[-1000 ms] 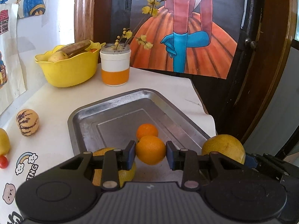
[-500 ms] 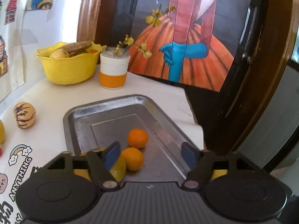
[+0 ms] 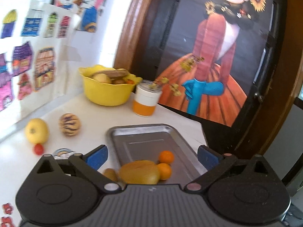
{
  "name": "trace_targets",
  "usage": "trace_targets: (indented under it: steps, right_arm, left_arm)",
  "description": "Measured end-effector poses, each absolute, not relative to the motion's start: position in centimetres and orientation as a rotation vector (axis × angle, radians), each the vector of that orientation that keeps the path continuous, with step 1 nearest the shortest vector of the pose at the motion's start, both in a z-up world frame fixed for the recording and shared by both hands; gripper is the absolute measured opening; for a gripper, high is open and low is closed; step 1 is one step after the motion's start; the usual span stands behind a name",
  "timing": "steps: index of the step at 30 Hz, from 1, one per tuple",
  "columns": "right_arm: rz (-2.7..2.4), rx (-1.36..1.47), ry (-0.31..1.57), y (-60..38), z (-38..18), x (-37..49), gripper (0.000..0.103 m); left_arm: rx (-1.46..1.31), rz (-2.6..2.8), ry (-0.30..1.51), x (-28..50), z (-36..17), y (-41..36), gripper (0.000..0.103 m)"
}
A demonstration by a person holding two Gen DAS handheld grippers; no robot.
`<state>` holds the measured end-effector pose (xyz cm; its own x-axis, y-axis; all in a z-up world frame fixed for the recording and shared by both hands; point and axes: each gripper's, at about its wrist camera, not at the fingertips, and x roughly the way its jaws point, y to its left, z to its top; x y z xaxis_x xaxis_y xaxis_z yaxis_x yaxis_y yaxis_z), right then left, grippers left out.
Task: Organize fruits
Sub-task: 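Withdraw both open tools from the tray toward the table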
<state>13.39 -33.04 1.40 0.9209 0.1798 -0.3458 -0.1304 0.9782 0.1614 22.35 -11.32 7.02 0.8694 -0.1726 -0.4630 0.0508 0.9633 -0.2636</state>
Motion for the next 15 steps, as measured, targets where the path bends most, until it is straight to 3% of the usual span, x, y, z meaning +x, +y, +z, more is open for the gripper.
trace_targets:
  steps: [15]
  right_arm:
    - [0.313, 0.032, 0.397, -25.8, 4.2, 8.5, 0.102]
  left_arm:
    - [-0.253, 0.059, 0.523, 15.7, 5.6, -0.7, 0.103]
